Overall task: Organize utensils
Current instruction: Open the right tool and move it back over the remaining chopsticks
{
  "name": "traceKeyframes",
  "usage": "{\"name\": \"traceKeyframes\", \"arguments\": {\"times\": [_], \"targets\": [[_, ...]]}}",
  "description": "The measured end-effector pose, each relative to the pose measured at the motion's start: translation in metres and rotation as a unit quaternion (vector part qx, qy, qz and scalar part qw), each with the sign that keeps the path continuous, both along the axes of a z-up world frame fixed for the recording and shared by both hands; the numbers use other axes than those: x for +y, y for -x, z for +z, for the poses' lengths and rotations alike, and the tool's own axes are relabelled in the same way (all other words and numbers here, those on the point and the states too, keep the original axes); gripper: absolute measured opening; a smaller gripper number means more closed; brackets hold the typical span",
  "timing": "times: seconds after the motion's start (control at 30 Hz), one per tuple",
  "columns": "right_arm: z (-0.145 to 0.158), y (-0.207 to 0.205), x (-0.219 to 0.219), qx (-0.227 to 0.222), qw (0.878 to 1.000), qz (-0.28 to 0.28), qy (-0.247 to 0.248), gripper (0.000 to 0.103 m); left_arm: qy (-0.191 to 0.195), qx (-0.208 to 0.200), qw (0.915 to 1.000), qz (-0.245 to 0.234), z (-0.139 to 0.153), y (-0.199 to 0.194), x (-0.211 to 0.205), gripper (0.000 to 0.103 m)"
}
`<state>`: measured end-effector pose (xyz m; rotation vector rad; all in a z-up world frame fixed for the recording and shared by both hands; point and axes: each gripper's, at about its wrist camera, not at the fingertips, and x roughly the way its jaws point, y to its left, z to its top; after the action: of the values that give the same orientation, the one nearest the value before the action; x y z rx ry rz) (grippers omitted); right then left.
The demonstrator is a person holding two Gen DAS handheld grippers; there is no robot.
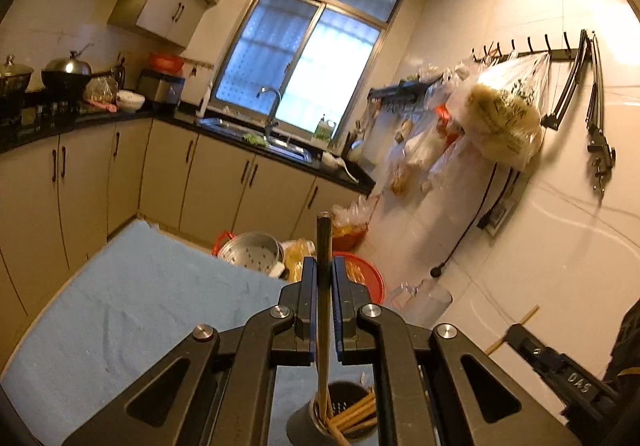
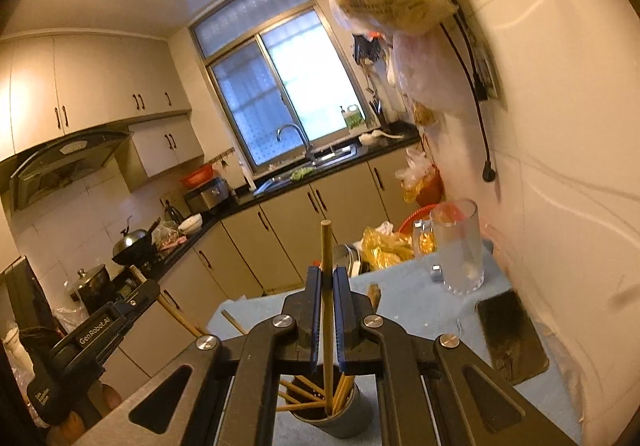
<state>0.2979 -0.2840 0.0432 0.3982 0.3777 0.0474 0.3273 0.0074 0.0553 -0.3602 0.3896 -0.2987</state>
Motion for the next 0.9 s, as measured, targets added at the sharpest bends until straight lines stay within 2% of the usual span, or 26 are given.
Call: {"name": "traceKeyframes", "arguments": {"times": [0.17,0.4,0.43,0.47,0.5,0.53,0.6,0.67,0.8,0.83,0.87,0.9], "targets": [[-0.024,-0.007,0.0,0.025,1.0,0.005,-0.007,0.007,-0.015,0.018,0.9997,-0.009,-0.014,0.003,-0.005,0.007],[-0.047,-0.013,-0.003,0.052,0.998,0.006,-0.026,0.008,-0.033,0.039,0.9986,-0.018,-0.015,0.007,-0.007,0.01],[-0.049,-0.014,-0.003,0.054,0.998,0.009,-0.028,0.01,-0.034,0.045,0.9982,-0.02,-0.015,0.008,-0.007,0.013],[-0.051,-0.016,-0.002,0.059,0.998,0.012,-0.031,0.01,-0.032,0.052,0.9979,-0.022,-0.015,0.008,-0.007,0.026],[-0.052,-0.017,-0.002,0.062,0.997,0.012,-0.034,0.01,-0.028,0.057,0.9977,-0.023,-0.015,0.007,-0.006,0.045],[-0.053,-0.019,-0.002,0.066,0.997,0.012,-0.036,0.011,-0.023,0.058,0.9978,-0.021,-0.015,0.009,-0.004,0.051],[-0.051,-0.018,-0.004,0.072,0.996,0.012,-0.041,0.013,-0.022,0.05,0.9984,-0.012,-0.011,0.018,0.0,0.056],[-0.044,-0.01,-0.005,0.069,0.997,0.009,-0.043,0.019,-0.024,0.052,0.9983,-0.013,-0.005,0.026,0.006,0.062],[-0.026,0.026,0.0,0.056,0.998,0.013,-0.038,0.032,-0.04,0.053,0.9978,0.001,0.009,0.058,0.025,0.066],[-0.022,0.039,0.003,0.053,0.998,0.015,-0.033,0.039,-0.043,0.056,0.9975,0.003,0.011,0.068,0.032,0.067],[-0.019,0.05,0.007,0.054,0.998,0.021,-0.03,0.05,-0.048,0.06,0.997,0.005,0.012,0.081,0.04,0.067],[-0.019,0.062,0.011,0.054,0.998,0.029,-0.028,0.055,-0.057,0.068,0.996,0.005,0.01,0.091,0.046,0.067]]}}
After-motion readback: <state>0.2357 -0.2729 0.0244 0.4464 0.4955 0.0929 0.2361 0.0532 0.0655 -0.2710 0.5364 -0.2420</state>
